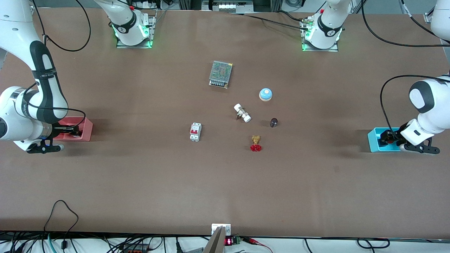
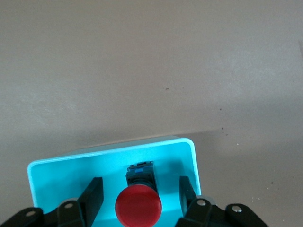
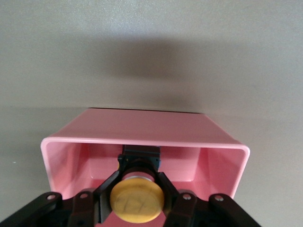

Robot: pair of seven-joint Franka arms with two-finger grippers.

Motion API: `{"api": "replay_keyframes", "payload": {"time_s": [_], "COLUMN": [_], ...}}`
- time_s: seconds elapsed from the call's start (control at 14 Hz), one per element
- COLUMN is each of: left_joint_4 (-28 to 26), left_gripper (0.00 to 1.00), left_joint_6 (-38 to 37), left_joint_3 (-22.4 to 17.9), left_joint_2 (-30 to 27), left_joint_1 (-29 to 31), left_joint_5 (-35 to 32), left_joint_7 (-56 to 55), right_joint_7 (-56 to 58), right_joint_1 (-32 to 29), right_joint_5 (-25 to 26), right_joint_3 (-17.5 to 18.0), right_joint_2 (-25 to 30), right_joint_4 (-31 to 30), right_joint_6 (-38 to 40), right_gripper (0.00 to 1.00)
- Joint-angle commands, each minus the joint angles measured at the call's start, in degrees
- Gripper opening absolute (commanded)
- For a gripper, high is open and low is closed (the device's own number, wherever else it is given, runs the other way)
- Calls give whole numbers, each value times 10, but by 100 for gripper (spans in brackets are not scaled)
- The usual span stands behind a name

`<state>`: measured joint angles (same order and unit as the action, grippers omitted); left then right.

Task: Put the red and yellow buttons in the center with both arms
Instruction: 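Lift the yellow button out of the pink box with the right gripper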

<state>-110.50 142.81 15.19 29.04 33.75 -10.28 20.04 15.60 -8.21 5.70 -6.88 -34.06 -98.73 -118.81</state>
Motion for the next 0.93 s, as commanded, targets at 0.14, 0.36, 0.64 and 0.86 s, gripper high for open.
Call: {"api": "replay_keyframes", "payload": {"time_s": [0.14, 0.36, 0.64, 0.86], "left_joint_4": [-7, -10, -11, -10], "left_gripper": [73, 73, 66, 41], "left_joint_6": [8, 8, 9, 7], "left_joint_3": [7, 7, 7, 8], "left_joint_2": [-1, 7, 13, 12], "left_joint_1": [21, 21, 20, 20], "left_joint_5": [-9, -9, -9, -10], "left_joint_7": [22, 23, 22, 24], "right_joint_7": [28, 27, 14, -105], "right_joint_1": [1, 20, 67, 125], "right_joint_5": [5, -1, -46, -52], "right_joint_3": [4, 5, 3, 4], "right_joint_2": [40, 89, 90, 78], "right_joint_4": [7, 28, 78, 78], "right_joint_6": [39, 93, 150, 149], "right_gripper": [23, 21, 20, 18]}}
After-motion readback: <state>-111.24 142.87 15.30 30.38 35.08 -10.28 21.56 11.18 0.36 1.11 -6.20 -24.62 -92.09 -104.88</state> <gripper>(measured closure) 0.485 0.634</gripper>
